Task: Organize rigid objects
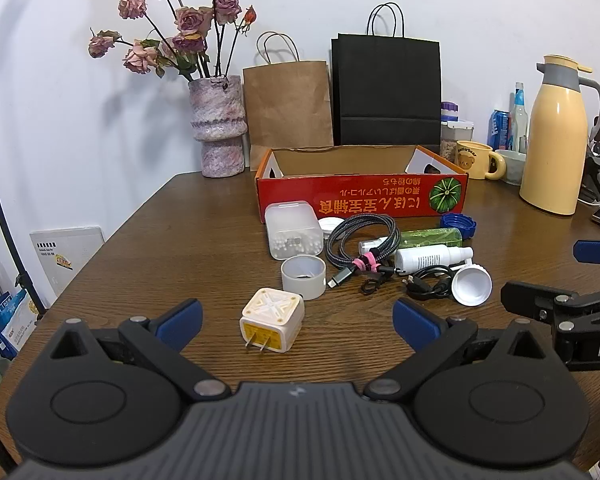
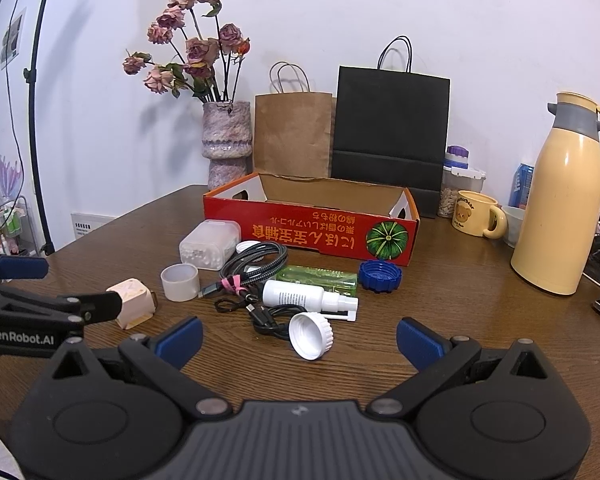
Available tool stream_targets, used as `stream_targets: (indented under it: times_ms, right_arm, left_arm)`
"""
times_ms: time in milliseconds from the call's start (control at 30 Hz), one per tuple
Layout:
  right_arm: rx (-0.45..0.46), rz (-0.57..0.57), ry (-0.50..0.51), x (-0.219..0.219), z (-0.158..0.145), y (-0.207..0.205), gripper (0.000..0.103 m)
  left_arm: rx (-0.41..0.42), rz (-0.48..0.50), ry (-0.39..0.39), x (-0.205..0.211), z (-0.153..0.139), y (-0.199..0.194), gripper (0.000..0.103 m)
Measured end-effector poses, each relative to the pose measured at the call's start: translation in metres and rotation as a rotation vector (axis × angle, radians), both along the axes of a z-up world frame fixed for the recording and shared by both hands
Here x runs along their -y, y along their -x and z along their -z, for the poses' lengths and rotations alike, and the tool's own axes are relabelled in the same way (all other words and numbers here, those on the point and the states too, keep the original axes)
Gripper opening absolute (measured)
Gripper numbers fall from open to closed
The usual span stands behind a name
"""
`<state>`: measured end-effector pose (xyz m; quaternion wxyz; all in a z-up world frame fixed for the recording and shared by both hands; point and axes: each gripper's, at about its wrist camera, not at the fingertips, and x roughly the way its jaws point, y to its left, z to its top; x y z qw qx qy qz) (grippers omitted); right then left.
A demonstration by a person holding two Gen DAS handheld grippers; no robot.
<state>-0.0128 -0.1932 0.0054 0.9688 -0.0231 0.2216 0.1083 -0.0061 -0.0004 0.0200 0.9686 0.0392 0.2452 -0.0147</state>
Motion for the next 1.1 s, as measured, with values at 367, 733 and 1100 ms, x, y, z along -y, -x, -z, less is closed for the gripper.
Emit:
stream_targets:
  times_ms: [367, 733, 1100]
  right_arm:
    - [-0.013, 0.001, 0.010, -0.001, 0.008, -0.009, 0.103]
    - [-0.036, 0.006, 0.026, -0.005, 0.019, -0.024, 0.103]
    - [-0.085, 0.041, 0.022, -0.001, 0.032, -0.049, 0.103]
  left_arm:
    - [-0.009, -0.025, 0.006, -0.010, 0.009, -0.008, 0.103]
    - [-0.058, -0.080, -0.019, -0.029, 0.028, -0.045, 0.103]
    - [-0.141, -0.052, -0.029, -0.028, 0.050, -0.081, 0.089]
